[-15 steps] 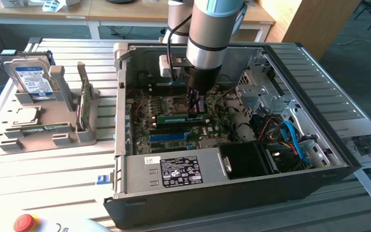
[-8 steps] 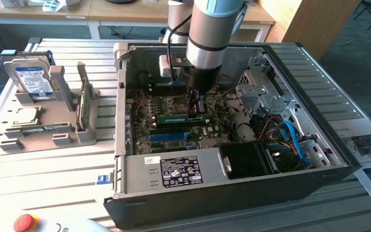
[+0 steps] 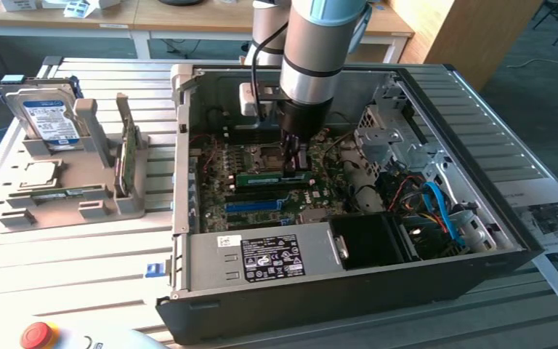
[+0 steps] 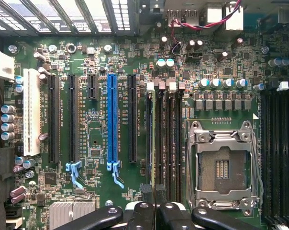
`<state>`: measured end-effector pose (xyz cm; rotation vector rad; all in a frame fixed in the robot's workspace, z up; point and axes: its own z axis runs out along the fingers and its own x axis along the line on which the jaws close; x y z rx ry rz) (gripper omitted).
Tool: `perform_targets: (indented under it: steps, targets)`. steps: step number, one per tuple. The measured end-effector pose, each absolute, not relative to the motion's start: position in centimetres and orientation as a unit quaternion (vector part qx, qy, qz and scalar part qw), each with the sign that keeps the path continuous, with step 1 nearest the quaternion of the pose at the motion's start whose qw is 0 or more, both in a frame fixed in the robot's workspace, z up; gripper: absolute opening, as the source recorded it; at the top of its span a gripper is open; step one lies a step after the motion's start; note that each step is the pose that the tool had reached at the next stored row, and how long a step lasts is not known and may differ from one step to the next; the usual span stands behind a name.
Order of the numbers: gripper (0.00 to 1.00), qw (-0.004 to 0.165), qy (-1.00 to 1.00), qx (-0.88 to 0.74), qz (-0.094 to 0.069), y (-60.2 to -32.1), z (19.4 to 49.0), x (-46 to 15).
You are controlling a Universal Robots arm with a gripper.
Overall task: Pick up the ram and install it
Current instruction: 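Insert the ram into the slot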
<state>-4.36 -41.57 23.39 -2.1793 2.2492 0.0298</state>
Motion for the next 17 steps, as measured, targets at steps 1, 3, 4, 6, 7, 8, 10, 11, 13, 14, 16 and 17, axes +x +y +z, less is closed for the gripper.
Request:
perform_targets:
  steps: [1,3,4,6,7,8,10,11,13,14,16,17]
  targets:
    - [0.12,0.005,0.718,-0.696,0.010,-41.57,23.39,-4.36]
    - [0.12,0.005,0.717,-0.697,0.010,-41.57,23.38,-4.36]
    - [0.12,0.005,0.716,-0.698,0.010,-41.57,23.39,-4.36]
    - [0.12,0.005,0.716,-0.698,0.010,-41.57,23.38,-4.36]
    - [0.12,0.005,0.716,-0.699,0.010,-41.57,23.38,-4.36]
    - [0.12,0.005,0.716,-0.699,0.010,-41.57,23.38,-4.36]
    - [0.12,0.005,0.715,-0.699,0.010,-41.57,23.39,-4.35]
    - [0.12,0.005,0.715,-0.699,0.010,-41.57,23.39,-4.35]
    - [0.12,0.005,0.714,-0.700,0.010,-41.57,23.39,-4.34]
    - [0.12,0.005,0.714,-0.700,0.010,-41.57,23.38,-4.33]
    - [0.12,0.005,0.713,-0.701,0.010,-41.57,23.38,-4.32]
    - [0.12,0.005,0.713,-0.701,0.010,-41.57,23.39,-4.32]
